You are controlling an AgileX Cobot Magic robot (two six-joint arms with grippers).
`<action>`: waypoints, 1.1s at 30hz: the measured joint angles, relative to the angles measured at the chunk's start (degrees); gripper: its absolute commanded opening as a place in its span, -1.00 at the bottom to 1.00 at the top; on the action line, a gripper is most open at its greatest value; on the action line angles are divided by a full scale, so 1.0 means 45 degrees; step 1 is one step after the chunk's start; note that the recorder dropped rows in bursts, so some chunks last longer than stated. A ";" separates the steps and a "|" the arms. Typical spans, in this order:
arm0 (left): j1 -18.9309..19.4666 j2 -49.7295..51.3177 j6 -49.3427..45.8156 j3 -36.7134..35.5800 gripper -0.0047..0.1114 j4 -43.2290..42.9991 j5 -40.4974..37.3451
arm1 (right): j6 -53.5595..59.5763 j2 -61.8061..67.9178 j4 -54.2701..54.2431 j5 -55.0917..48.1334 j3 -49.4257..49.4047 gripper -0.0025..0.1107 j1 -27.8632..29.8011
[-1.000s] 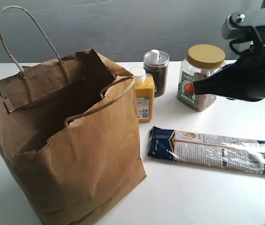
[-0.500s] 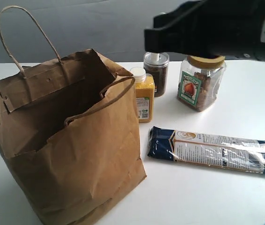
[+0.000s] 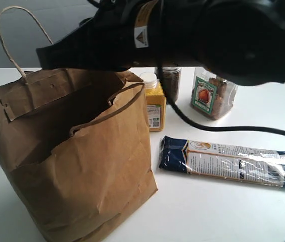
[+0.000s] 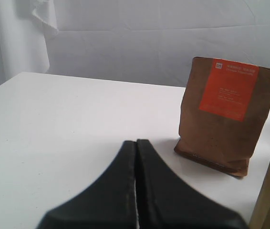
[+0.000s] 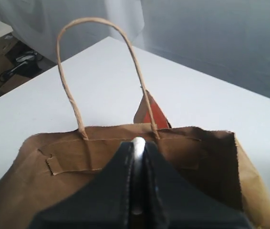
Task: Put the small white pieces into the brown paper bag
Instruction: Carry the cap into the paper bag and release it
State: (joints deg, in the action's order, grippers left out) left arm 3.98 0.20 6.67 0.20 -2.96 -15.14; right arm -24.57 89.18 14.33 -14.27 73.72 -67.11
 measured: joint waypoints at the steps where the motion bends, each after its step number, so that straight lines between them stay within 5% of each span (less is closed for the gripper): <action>1: 0.0000 0.0000 0.0000 0.0000 -0.92 0.0000 0.0000 | 0.0000 0.0197 -0.0122 -0.0144 0.0176 -0.69 -0.0072; 8: 0.0000 0.0000 0.0000 0.0000 -0.92 0.0000 0.0000 | 0.0000 0.0554 -0.0469 -0.0530 0.0547 0.01 -0.0317; 17: 0.0000 0.0000 0.0000 0.0000 -0.92 0.0000 0.0000 | 0.0000 0.0554 -0.0556 -0.0689 0.0532 0.02 -0.0317; 22: 0.0000 0.0000 0.0000 0.0000 -0.92 0.0000 0.0000 | 0.0190 0.0554 -0.0635 -0.1050 0.0532 0.26 -0.0317; 33: 0.0000 0.0000 0.0000 0.0000 -0.92 0.0000 0.0000 | 0.0258 0.0314 -0.0737 -0.1569 0.0583 0.20 -0.0191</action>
State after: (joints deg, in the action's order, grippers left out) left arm 3.98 0.20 6.67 0.20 -2.96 -15.14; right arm -23.41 90.60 11.01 -21.33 76.35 -67.97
